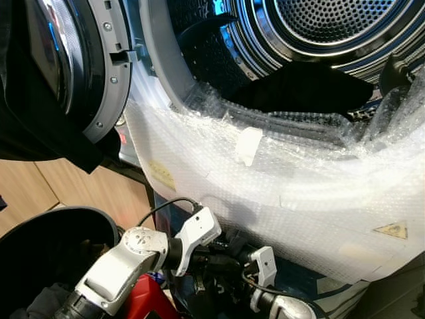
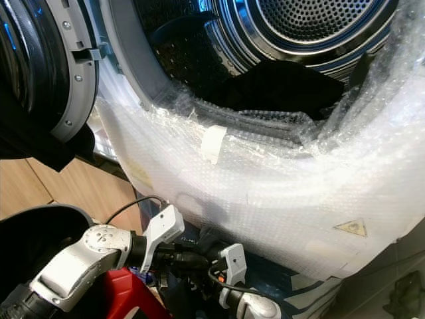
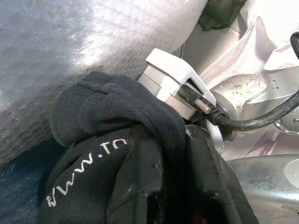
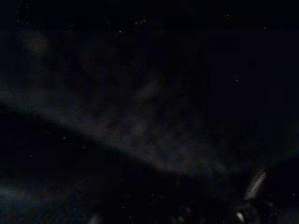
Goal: Clothes washing
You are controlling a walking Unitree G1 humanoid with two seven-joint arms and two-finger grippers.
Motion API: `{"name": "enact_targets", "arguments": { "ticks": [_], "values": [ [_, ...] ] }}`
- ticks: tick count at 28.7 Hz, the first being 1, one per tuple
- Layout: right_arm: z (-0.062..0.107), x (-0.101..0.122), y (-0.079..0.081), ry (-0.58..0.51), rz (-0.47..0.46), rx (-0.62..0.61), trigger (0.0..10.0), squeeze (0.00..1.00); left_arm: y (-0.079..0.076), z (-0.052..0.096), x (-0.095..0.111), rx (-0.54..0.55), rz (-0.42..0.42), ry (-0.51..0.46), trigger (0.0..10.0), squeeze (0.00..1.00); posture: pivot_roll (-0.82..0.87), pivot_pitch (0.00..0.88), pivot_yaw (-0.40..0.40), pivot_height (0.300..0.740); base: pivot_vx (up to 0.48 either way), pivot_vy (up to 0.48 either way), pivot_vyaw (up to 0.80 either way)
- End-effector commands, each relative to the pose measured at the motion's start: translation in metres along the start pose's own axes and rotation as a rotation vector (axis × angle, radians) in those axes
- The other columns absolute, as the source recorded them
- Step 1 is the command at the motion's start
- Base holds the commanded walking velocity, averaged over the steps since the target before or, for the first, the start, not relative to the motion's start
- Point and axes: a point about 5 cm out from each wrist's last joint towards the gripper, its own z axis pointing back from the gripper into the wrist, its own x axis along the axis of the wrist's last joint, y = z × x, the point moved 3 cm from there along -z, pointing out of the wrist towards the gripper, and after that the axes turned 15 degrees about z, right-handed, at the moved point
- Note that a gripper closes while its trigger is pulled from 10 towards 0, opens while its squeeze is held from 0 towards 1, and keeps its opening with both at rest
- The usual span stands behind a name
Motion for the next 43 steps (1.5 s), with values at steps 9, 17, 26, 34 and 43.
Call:
{"name": "enact_targets", "arguments": {
  "ticks": [9,17,26,34,43],
  "values": [
    [-0.001,0.003,0.01,-0.025,0.002,0.09,0.0,0.0,-0.007,0.009,0.006,0.011,-0.006,-0.041,0.0,0.0,0.08,0.0,0.026,0.74,0.0,0.0,0.0],
    [-0.002,0.008,0.015,-0.047,0.008,0.134,0.0,0.0,-0.003,0.01,0.006,0.035,0.005,-0.052,0.0,0.0,0.08,0.0,0.025,0.74,0.0,0.0,0.0],
    [-0.004,0.015,0.02,-0.085,0.0,0.157,0.0,0.0,0.0,0.012,0.006,0.057,0.009,-0.063,0.0,0.0,0.08,0.0,0.026,0.74,0.0,0.0,0.0],
    [0.0,0.02,0.025,-0.106,-0.005,0.21,0.0,0.0,0.001,0.012,-0.001,0.094,0.003,-0.069,0.0,0.0,0.06,0.0,0.011,0.74,0.0,0.0,0.0],
    [0.004,0.02,0.022,-0.097,0.003,0.212,0.0,0.0,0.005,0.019,-0.004,0.151,0.007,-0.091,10.0,0.0,0.07,0.0,0.01,0.74,0.0,0.0,0.0]
  ]
}}
